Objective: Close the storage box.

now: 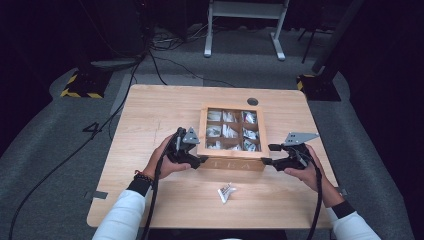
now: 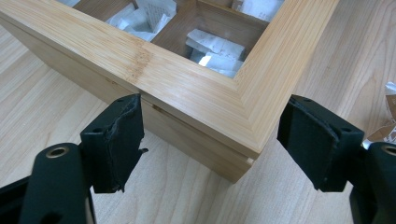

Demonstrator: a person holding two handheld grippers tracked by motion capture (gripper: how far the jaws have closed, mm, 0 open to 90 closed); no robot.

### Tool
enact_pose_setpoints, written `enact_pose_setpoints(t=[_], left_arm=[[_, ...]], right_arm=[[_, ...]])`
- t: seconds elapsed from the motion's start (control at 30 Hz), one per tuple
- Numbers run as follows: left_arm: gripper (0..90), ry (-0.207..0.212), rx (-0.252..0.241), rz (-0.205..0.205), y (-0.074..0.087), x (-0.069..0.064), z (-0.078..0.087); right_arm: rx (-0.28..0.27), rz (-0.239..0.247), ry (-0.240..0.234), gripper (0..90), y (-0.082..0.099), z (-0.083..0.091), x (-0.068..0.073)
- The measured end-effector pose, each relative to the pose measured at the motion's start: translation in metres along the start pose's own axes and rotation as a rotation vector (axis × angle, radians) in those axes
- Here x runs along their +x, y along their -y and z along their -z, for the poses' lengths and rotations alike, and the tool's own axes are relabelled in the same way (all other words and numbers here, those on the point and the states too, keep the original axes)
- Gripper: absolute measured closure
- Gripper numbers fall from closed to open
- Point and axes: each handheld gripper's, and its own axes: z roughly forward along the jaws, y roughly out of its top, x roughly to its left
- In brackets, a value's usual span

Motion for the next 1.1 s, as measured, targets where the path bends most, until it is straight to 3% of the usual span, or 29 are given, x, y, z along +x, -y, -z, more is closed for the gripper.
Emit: enact_pose_setpoints(t=[0.2,0.33,0.43,0.83,1.03,1.1], left_arm=[[23.1,-0.019,0.010,-0.021,-0.002,-0.004,0.003],[25.1,-0.022,-0.064,0.001,-0.004,-0.002,0.014],[25.8,-0.039,-0.082,0.005,-0.006,-0.002,0.022],[20.5,-0.090,-0.084,-0.014,-0.007,-0.013,0.041],[17.0,-0.091,-0.087,-0.013,-0.002,-0.017,0.050],[16.9,-0.101,-0.081,-0.023,0.003,-0.019,0.054]], right_arm=[[0.000,0.024,0.027,34.0,-0.003,0.000,0.003],[-0.001,0.030,0.038,34.0,-0.005,0.001,0.004],[-0.002,0.033,0.045,33.9,-0.006,0.003,0.005],[0.009,0.092,0.088,30.8,-0.014,0.013,0.017],[0.007,0.110,0.116,29.4,-0.014,0.019,0.020],[0.012,0.127,0.151,28.2,-0.014,0.024,0.023]])
